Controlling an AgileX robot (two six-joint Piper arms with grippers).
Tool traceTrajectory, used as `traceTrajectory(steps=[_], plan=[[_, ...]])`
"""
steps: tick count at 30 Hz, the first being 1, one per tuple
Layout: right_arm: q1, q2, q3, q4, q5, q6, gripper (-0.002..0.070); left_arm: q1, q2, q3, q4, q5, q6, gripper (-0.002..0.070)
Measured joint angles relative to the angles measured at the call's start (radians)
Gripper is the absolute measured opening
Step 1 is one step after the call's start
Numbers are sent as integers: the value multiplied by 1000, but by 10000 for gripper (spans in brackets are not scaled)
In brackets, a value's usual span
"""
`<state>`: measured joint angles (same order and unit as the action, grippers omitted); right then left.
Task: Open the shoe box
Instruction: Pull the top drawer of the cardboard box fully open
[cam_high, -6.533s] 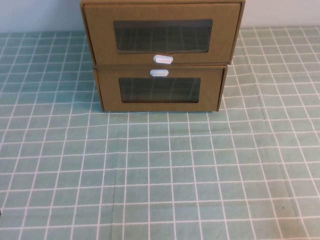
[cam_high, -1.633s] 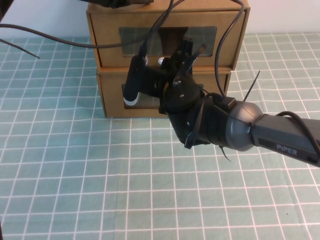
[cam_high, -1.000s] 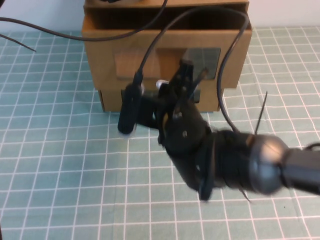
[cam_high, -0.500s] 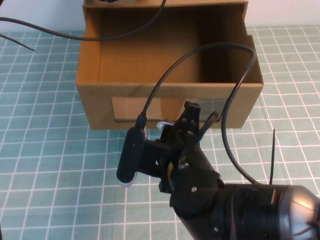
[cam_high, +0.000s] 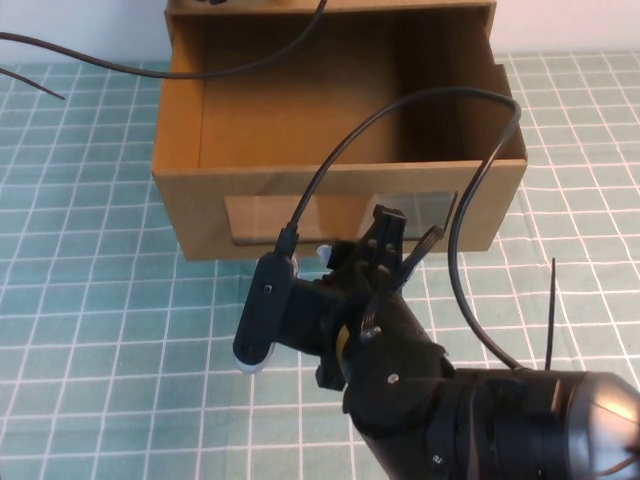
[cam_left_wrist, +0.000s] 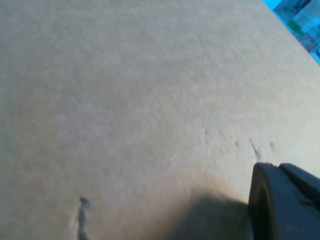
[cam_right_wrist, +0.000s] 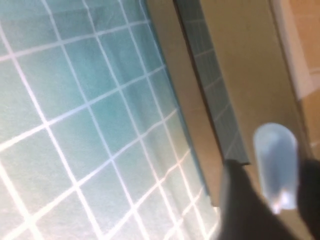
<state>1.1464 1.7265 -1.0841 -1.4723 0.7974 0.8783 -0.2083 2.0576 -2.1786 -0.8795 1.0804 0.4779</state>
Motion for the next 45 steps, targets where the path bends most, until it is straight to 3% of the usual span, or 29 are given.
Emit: traceTrajectory(steps=[2, 5, 16, 19, 24, 27, 35, 39, 45], plan=[[0, -2, 0, 17, -24, 2, 300, 0, -10, -16, 18, 9, 0, -5], [0, -6, 0, 56, -83, -5, 358, 0, -41, -46, 49, 15, 0, -5], [0, -202, 0, 380, -263, -8, 368, 7, -348, -98, 141, 61, 0, -5], [0, -294, 2, 470, -263, -8, 311, 7, -434, -98, 215, 103, -5, -5], [0, -454, -56, 508, -251, -17, 72, 7, -552, -95, 333, 166, -34, -5], [0, -533, -145, 521, -214, -109, 12, 7, -623, -50, 366, 187, -38, -5], [0, -674, -332, 542, 127, -656, -10, 7, -919, 312, 463, 147, -6, -5], [0, -736, -338, 600, 210, -837, -10, 7, -1113, 614, 513, -10, -6, -5], [0, -874, -338, 832, 232, -1050, -12, 7, -1487, 1099, 501, -337, -86, -5]])
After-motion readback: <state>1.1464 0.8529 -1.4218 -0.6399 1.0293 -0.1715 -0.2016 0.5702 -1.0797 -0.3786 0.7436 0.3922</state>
